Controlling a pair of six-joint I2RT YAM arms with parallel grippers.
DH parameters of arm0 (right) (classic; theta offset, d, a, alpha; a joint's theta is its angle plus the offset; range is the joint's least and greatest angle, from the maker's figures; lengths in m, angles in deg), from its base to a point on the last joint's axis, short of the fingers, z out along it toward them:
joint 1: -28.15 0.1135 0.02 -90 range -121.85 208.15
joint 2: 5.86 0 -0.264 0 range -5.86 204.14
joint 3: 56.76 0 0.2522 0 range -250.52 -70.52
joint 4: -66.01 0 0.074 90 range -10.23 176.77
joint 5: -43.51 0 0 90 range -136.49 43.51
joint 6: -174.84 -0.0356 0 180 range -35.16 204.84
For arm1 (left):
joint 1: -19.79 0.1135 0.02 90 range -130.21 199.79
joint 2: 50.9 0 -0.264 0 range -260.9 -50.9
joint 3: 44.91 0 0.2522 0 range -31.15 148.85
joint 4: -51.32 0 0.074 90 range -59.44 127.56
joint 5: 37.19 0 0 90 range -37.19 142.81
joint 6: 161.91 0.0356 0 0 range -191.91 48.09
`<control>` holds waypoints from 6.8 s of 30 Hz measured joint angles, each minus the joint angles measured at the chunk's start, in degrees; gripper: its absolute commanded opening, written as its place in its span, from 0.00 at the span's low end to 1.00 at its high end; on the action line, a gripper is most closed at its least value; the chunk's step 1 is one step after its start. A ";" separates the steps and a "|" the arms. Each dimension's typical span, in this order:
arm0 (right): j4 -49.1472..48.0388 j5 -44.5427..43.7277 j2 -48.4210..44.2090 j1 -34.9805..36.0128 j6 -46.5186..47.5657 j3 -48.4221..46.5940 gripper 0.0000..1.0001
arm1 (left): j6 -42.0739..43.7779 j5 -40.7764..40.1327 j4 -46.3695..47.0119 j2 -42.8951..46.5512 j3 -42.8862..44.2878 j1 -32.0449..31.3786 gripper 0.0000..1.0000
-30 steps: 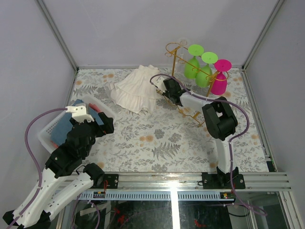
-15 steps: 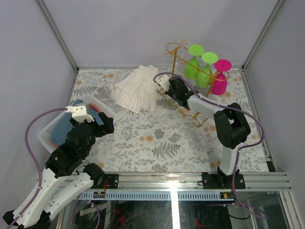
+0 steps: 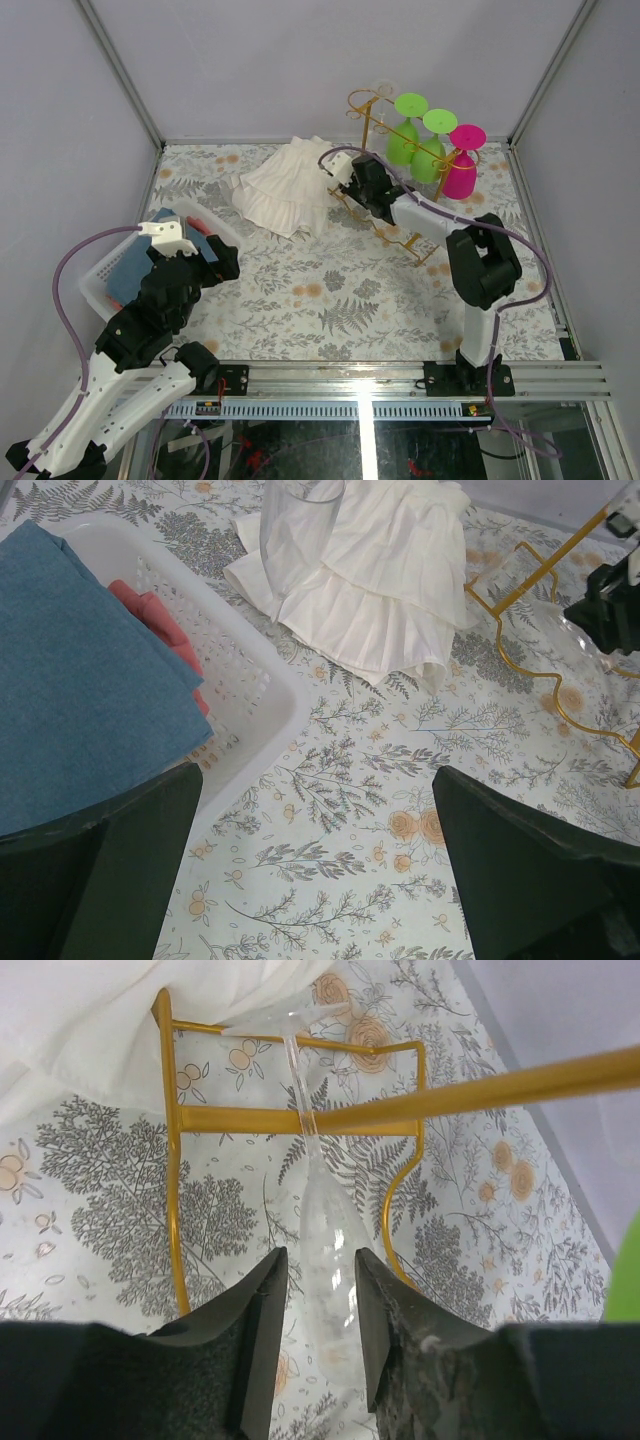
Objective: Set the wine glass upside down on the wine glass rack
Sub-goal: Pick up the wine glass at the center of the board, then turn the wine glass upside down at the wine rack.
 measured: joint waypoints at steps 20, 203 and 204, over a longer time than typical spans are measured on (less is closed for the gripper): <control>-0.92 -3.13 15.12 0.00 6.05 -9.51 0.32 | 0.00 -0.02 -0.02 -0.02 0.00 0.00 1.00; -58.58 6.75 -51.10 -11.50 -36.15 53.55 0.00 | 12.98 7.54 22.86 -15.61 -0.02 0.50 1.00; -58.64 6.47 -50.99 -11.50 -36.26 53.53 0.00 | 12.98 7.54 22.86 -15.61 0.00 0.55 1.00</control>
